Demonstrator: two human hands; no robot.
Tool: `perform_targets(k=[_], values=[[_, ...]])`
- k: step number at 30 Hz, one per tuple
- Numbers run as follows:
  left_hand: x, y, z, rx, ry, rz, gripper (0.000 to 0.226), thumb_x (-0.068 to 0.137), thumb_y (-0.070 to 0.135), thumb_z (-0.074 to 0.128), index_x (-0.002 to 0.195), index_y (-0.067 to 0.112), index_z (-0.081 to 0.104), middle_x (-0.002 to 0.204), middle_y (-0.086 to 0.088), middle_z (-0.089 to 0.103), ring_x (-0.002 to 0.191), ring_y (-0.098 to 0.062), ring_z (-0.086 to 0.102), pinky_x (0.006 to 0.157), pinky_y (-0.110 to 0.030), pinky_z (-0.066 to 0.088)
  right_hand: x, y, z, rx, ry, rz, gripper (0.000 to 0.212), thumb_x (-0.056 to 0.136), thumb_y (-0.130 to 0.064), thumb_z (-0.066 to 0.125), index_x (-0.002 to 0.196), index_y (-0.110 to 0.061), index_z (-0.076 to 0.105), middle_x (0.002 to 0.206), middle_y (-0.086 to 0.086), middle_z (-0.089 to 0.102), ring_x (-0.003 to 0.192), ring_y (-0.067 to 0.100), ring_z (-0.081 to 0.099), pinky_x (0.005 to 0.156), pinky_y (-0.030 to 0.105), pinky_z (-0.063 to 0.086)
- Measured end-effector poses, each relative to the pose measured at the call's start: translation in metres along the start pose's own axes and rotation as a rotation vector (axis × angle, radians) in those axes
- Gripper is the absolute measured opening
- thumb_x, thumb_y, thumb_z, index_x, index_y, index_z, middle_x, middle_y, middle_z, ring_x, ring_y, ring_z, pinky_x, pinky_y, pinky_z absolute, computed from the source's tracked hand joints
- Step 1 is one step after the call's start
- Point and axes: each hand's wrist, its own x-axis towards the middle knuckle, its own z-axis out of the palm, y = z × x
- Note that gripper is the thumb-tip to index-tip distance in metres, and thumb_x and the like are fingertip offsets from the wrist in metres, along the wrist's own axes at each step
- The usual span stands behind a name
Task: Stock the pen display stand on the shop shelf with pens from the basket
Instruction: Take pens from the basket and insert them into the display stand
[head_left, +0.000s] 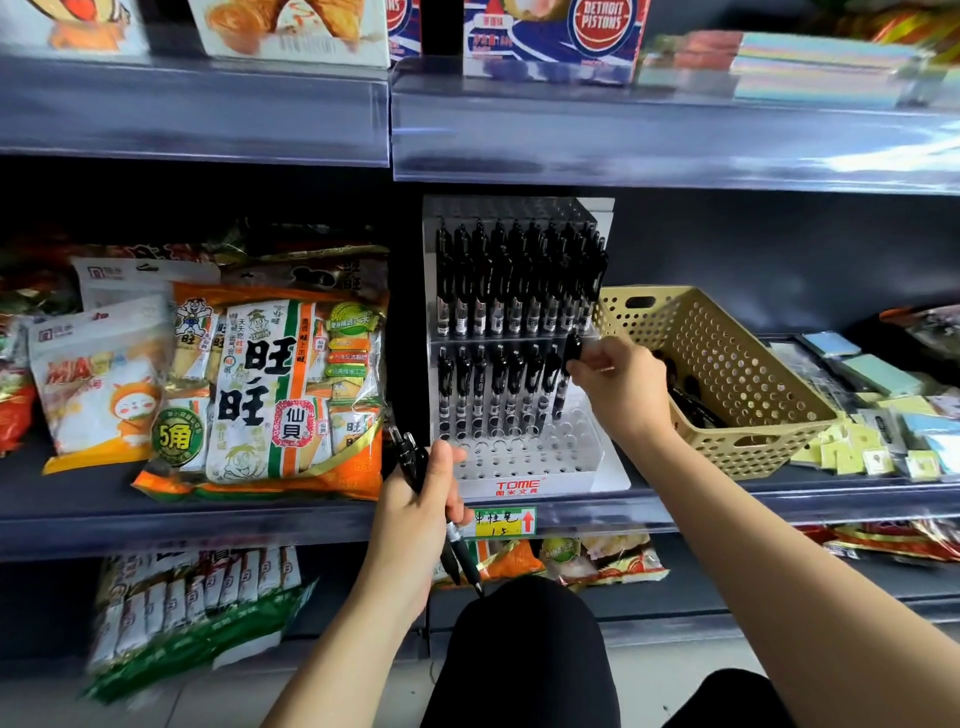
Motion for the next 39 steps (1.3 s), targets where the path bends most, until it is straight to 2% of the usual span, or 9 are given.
perform_targets(k=[5,14,17,22,24,26,29,36,39], values=[[-0.002,-0.003,0.001,-0.006,-0.001,-0.002,0.045,0.081,0.050,0.044,0.093,0.010,0.062,0.050,0.007,0.038,0.048,-0.008,0.044,0.062,-0.028,0.044,-0.002,0.010,0.008,-0.092,-0.099,0.071,0.009,0.088,-0.018,0.063,0.086,-0.011,0.066,0.075,0.000,0.064,0.062,0.010,0.055,0.057,0.023,0.048],[-0.004,-0.003,0.002,-0.031,-0.043,-0.019,0.037,0.082,0.052,0.042,0.101,0.031,0.066,0.057,0.009,0.049,0.060,-0.009,0.055,0.082,-0.035,0.050,-0.010,0.010,0.007,-0.108,-0.047,0.104,0.018,0.090,-0.024,0.060,0.102,-0.011,0.064,0.086,-0.004,0.061,0.070,0.011,0.053,0.055,0.022,0.039],[-0.003,-0.004,0.004,-0.051,-0.051,-0.029,0.040,0.082,0.049,0.044,0.103,0.024,0.066,0.061,0.007,0.052,0.062,-0.010,0.057,0.082,-0.037,0.052,-0.025,0.007,0.004,-0.135,0.012,0.036,0.007,0.089,-0.020,0.058,0.086,-0.015,0.062,0.072,-0.005,0.062,0.057,0.009,0.052,0.048,0.022,0.041],[-0.002,-0.007,0.008,-0.054,-0.022,-0.078,0.039,0.081,0.055,0.046,0.098,0.031,0.072,0.096,0.006,0.064,0.089,-0.006,0.062,0.089,-0.040,0.052,-0.063,-0.013,0.000,0.078,-0.433,-0.232,0.007,0.086,-0.014,0.065,0.083,-0.010,0.071,0.072,-0.006,0.066,0.056,0.000,0.054,0.058,0.011,0.043],[-0.005,-0.007,0.011,-0.028,-0.041,-0.093,0.037,0.082,0.060,0.044,0.097,0.039,0.071,0.110,0.012,0.063,0.102,-0.005,0.060,0.092,-0.034,0.047,-0.079,-0.020,0.003,0.141,-0.629,-0.243,0.006,0.085,-0.018,0.067,0.086,-0.014,0.071,0.072,-0.006,0.068,0.056,0.002,0.051,0.057,0.011,0.040],[-0.008,-0.003,0.015,-0.061,-0.051,-0.102,0.035,0.084,0.055,0.044,0.096,0.038,0.071,0.108,0.013,0.064,0.094,0.002,0.063,0.079,-0.019,0.051,-0.091,-0.024,0.009,0.178,-0.724,-0.215,0.010,0.084,-0.021,0.068,0.091,-0.014,0.069,0.078,-0.002,0.070,0.056,0.003,0.051,0.057,0.016,0.040],[-0.014,0.003,0.019,-0.047,-0.097,-0.116,0.029,0.092,0.047,0.042,0.097,0.036,0.069,0.094,0.022,0.067,0.074,0.015,0.062,0.057,-0.007,0.046,-0.098,-0.025,0.012,0.234,-0.716,-0.204,0.009,0.086,-0.015,0.064,0.092,-0.010,0.068,0.073,-0.006,0.066,0.056,0.005,0.054,0.058,0.017,0.043],[-0.015,0.003,0.021,0.002,-0.118,-0.113,0.024,0.084,0.054,0.048,0.087,0.048,0.071,0.106,0.013,0.068,0.100,-0.003,0.061,0.075,-0.023,0.046,-0.098,-0.025,0.005,0.365,-0.688,-0.124,0.003,0.090,-0.009,0.060,0.089,-0.011,0.062,0.066,-0.009,0.061,0.059,0.009,0.057,0.059,0.017,0.047],[-0.016,0.006,0.024,0.024,-0.148,-0.080,0.024,0.086,0.048,0.048,0.088,0.043,0.072,0.101,0.017,0.070,0.096,0.004,0.063,0.074,-0.016,0.047,-0.098,-0.023,0.003,0.372,-0.670,-0.095,0.011,0.092,-0.012,0.057,0.084,-0.018,0.060,0.069,-0.007,0.061,0.060,0.008,0.060,0.057,0.019,0.051]])
